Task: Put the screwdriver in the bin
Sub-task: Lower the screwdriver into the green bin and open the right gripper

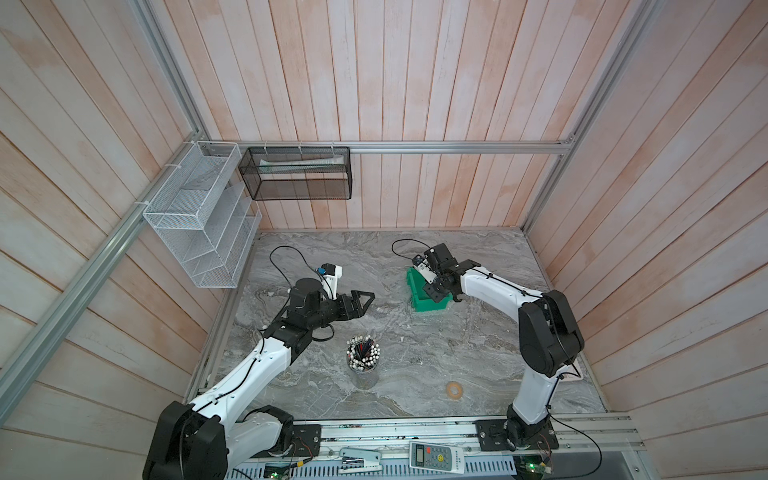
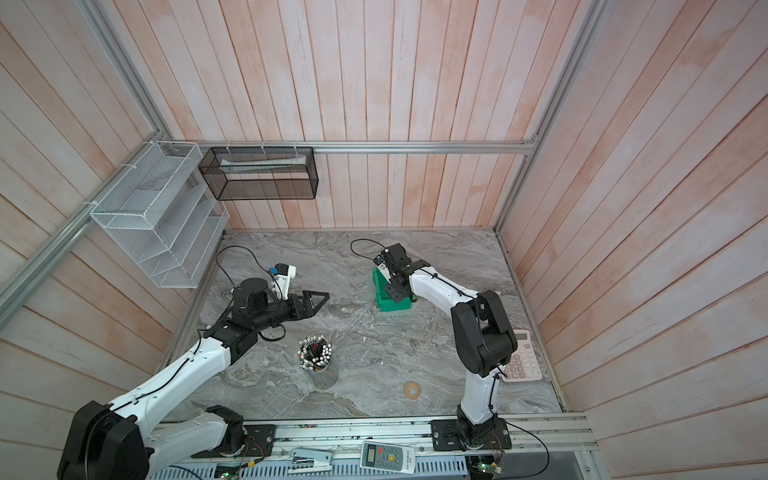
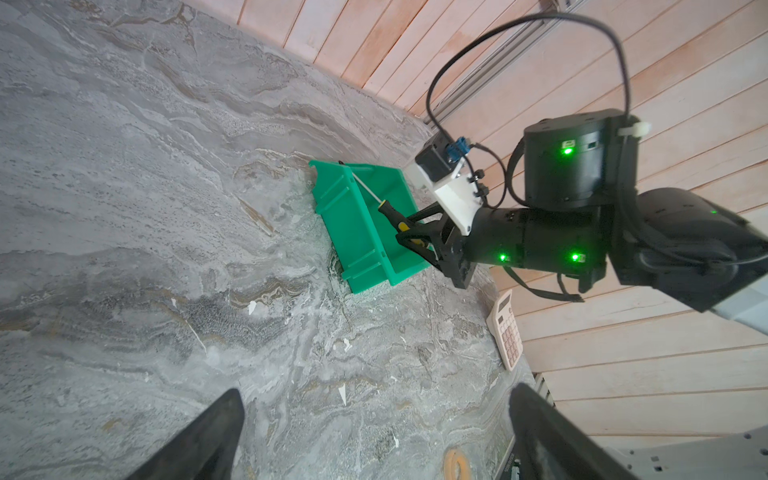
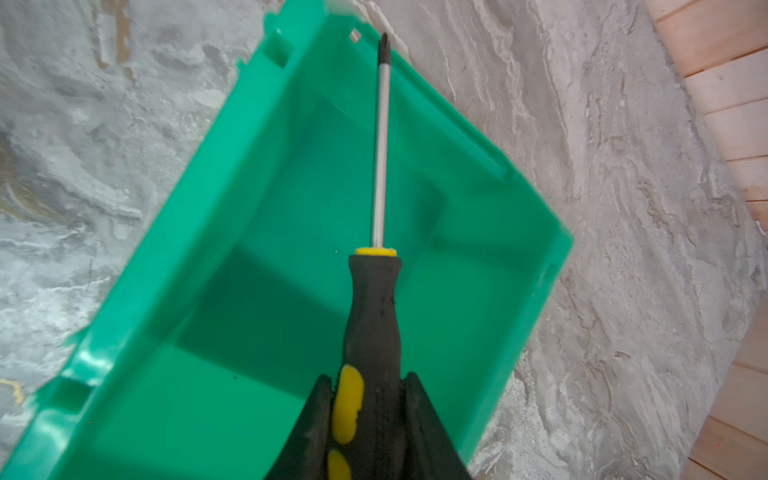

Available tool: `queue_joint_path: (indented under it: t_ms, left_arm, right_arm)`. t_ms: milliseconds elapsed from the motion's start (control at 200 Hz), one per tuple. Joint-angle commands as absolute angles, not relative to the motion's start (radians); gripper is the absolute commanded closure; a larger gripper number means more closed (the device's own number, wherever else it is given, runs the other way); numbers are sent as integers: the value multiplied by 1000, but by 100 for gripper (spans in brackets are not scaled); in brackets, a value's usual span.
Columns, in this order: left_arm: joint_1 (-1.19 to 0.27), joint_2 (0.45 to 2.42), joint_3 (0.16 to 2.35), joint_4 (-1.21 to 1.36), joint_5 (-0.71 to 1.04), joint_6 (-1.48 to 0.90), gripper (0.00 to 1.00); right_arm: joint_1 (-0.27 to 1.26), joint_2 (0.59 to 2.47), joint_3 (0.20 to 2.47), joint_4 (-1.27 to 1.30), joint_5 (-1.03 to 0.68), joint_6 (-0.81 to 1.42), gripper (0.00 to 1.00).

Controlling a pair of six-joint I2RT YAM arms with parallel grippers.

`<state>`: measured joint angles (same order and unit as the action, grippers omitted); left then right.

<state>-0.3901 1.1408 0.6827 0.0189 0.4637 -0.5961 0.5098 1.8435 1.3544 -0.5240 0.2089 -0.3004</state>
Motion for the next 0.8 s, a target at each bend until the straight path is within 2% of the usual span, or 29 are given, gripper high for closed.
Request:
queue_joint_path:
  t_ms: [0, 530, 795]
  left_arm:
    - [-403, 1148, 720, 29, 458, -600, 0]
    - [-419, 1160, 729, 19, 442, -590, 0]
    - [-418, 1152, 729, 9, 431, -580, 0]
  right_arm:
    - [512, 1803, 1332, -538, 201, -307, 82]
    - [513, 1845, 1293, -502, 175, -310, 82]
    - [515, 1880, 1303, -497, 178, -304, 77]
